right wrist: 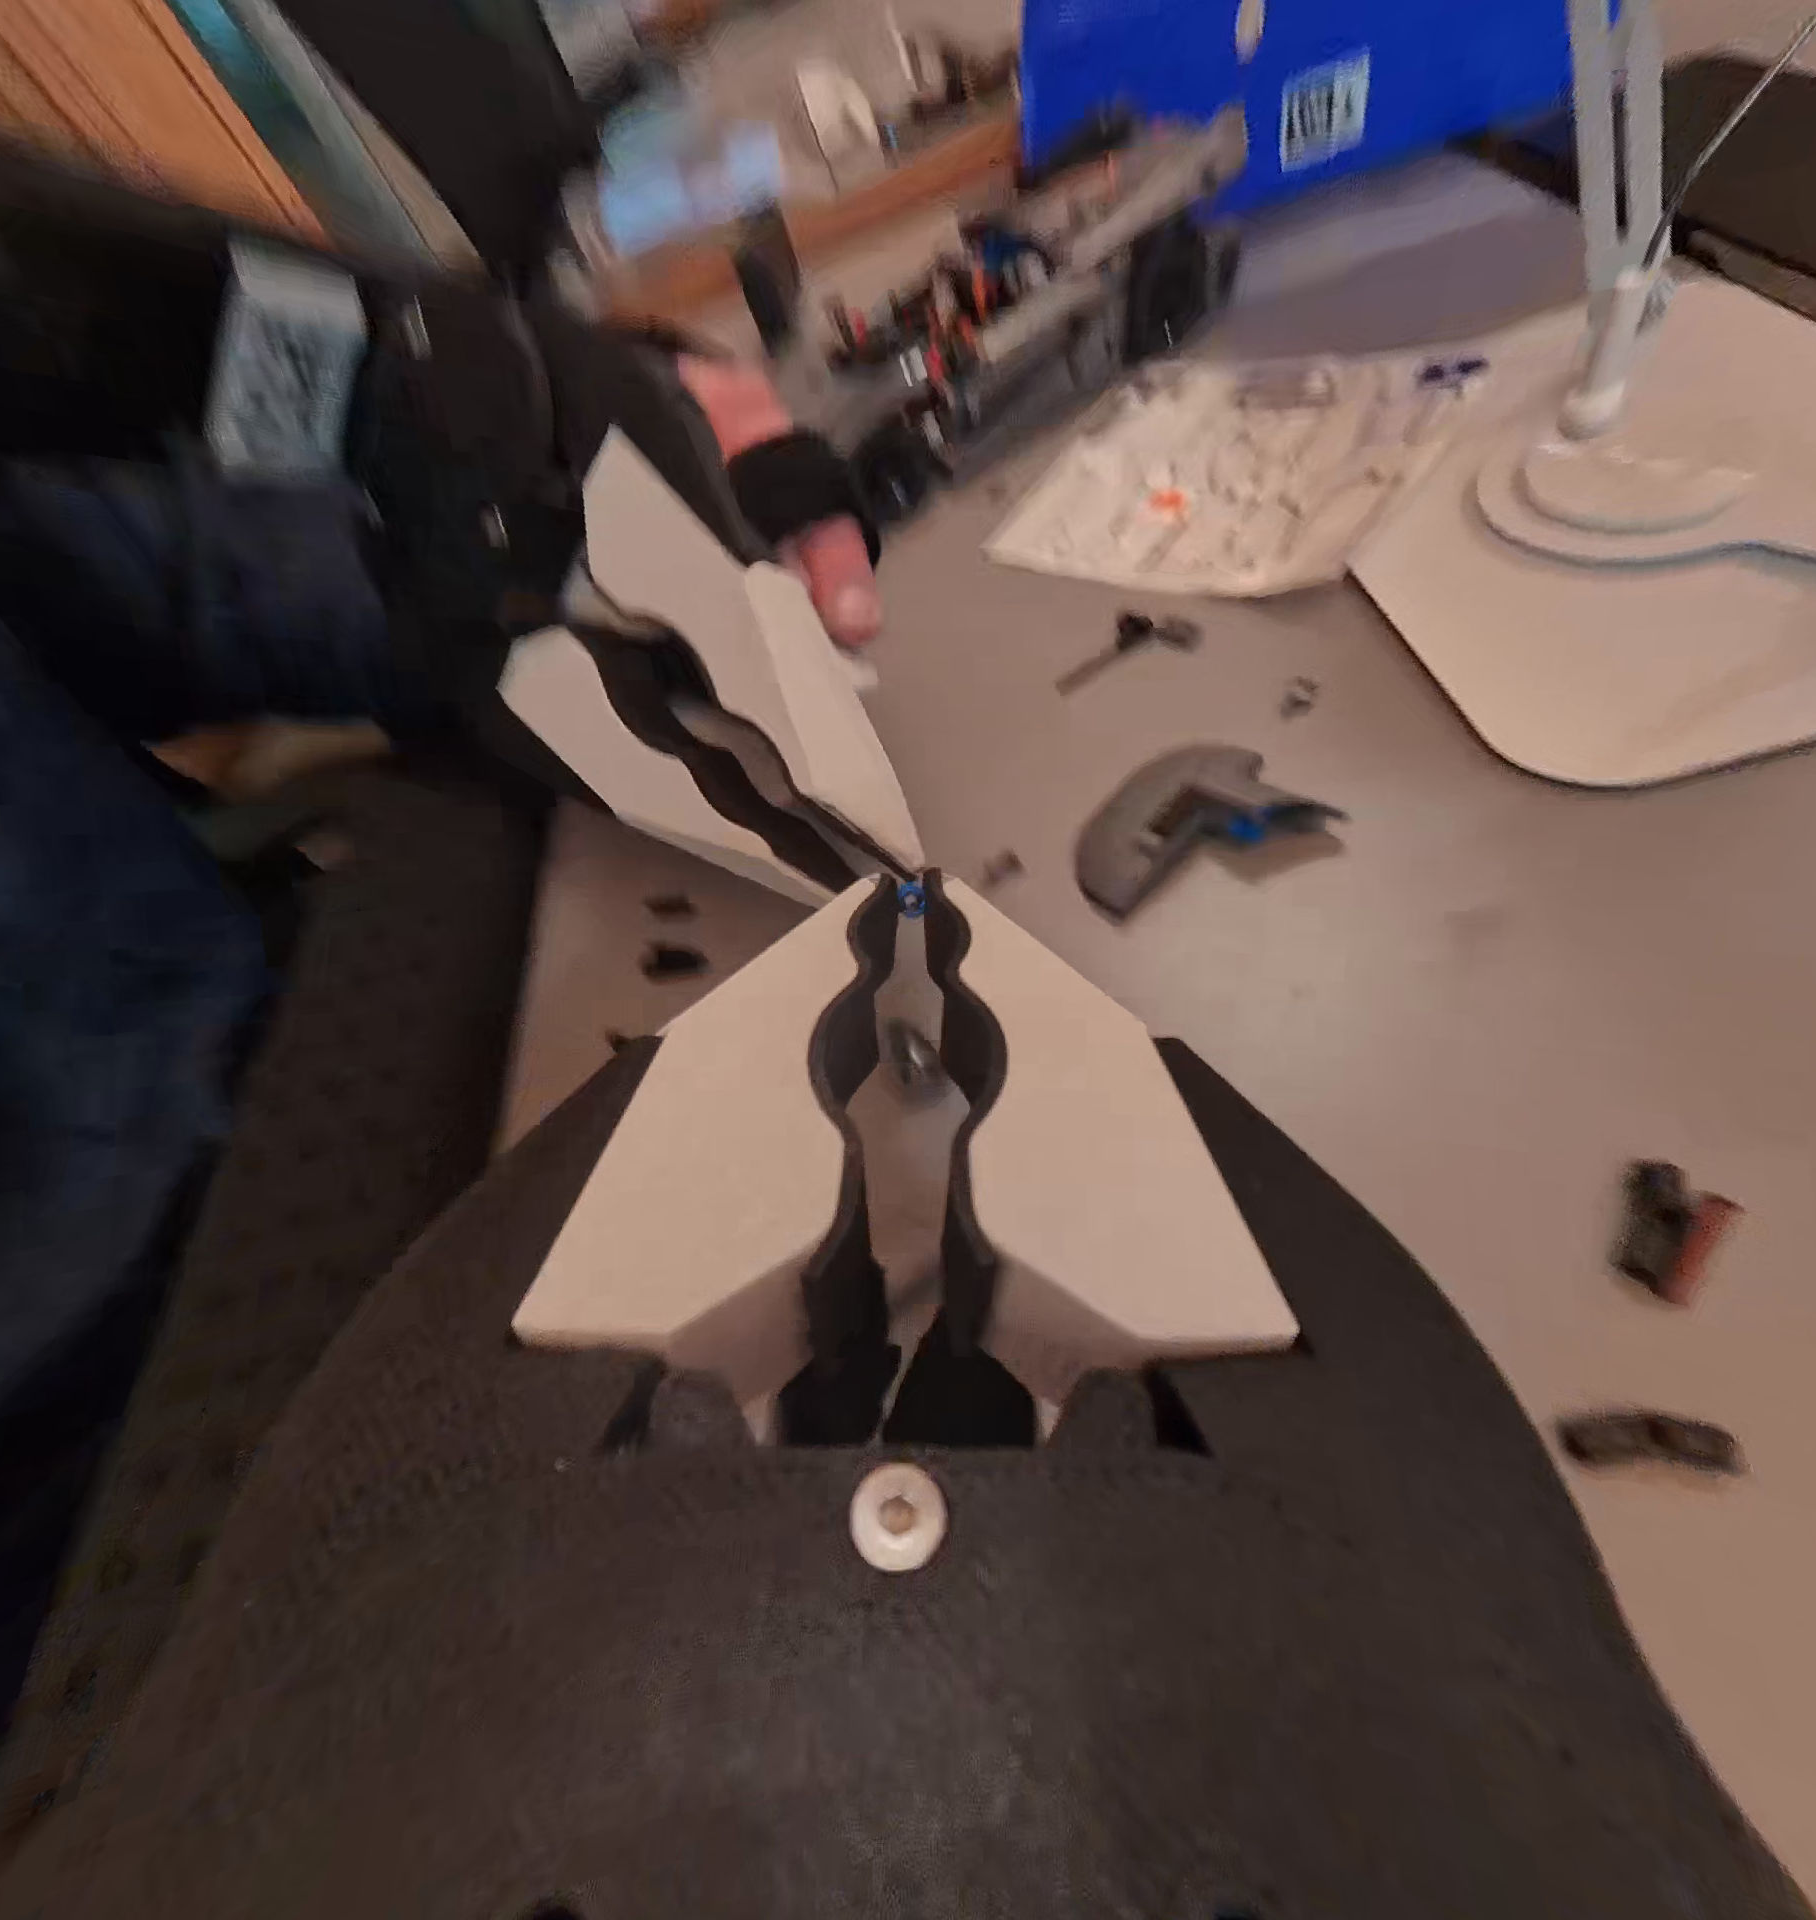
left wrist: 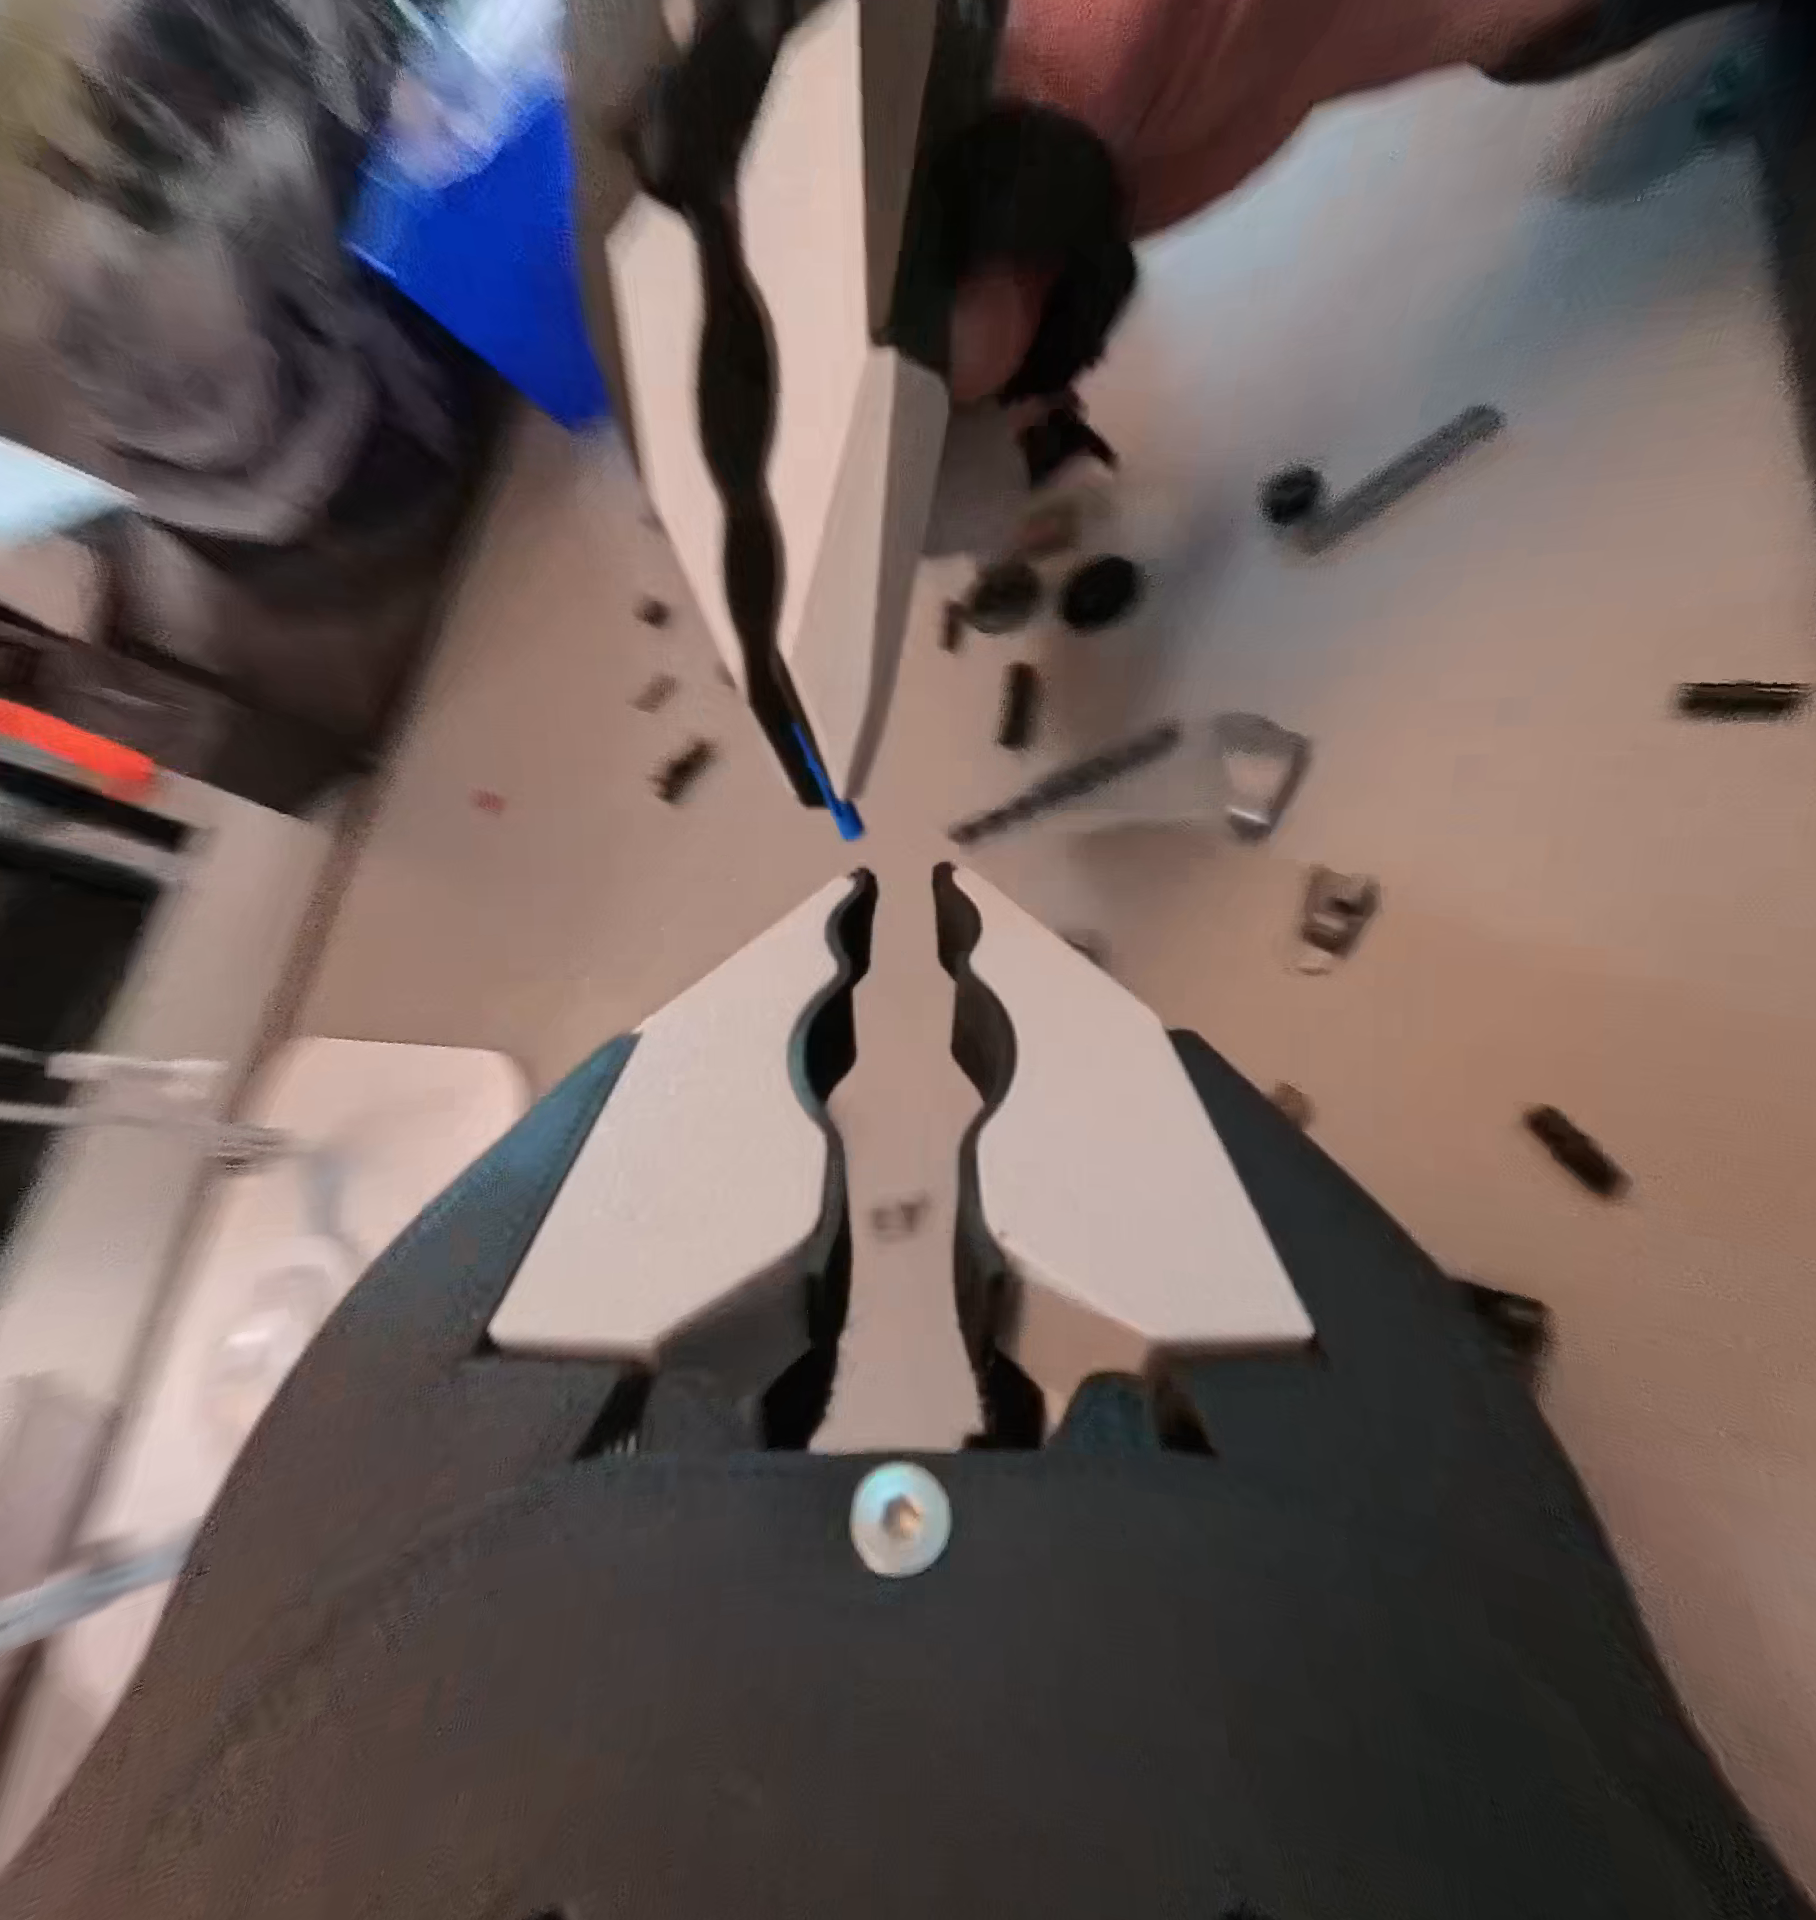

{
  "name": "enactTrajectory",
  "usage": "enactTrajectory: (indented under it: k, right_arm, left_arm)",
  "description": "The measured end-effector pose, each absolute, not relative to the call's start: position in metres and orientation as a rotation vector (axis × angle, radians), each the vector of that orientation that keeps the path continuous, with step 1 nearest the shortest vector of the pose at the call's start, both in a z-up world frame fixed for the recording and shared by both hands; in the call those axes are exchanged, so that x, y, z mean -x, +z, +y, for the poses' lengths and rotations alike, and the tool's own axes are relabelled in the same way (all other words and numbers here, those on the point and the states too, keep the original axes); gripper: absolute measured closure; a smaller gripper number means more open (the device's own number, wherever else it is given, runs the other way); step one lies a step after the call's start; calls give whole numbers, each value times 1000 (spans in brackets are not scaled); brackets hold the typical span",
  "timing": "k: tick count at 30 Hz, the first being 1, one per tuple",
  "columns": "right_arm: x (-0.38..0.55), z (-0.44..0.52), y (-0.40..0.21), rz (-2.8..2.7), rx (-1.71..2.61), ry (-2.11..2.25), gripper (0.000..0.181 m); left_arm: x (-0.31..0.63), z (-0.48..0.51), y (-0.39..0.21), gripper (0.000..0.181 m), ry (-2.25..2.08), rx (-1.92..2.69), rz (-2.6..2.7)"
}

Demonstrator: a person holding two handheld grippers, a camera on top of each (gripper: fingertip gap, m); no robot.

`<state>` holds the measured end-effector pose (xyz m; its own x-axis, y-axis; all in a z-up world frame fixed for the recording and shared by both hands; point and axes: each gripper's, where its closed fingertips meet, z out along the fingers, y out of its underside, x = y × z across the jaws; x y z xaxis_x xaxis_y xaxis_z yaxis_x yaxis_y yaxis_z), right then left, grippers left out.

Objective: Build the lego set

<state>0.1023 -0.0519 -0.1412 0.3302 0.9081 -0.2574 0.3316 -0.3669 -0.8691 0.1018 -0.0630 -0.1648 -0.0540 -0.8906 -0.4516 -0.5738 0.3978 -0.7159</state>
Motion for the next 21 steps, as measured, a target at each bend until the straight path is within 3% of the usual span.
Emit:
enactTrajectory:
  k: [6,14,21]
  right_arm:
    - [-103,-62,-182,-1415,1967,595,178]
    - [-98,-70,-211,-1636,1999,371,178]
    - [-96,-72,-208,-1673,1981,336,178]
  left_arm:
    - [-93,-74,-210,145,-621,1515,1903]
    - [-95,-82,-227,170,-680,1572,1956]
    - [-95,-81,-227,170,-686,1573,1951]
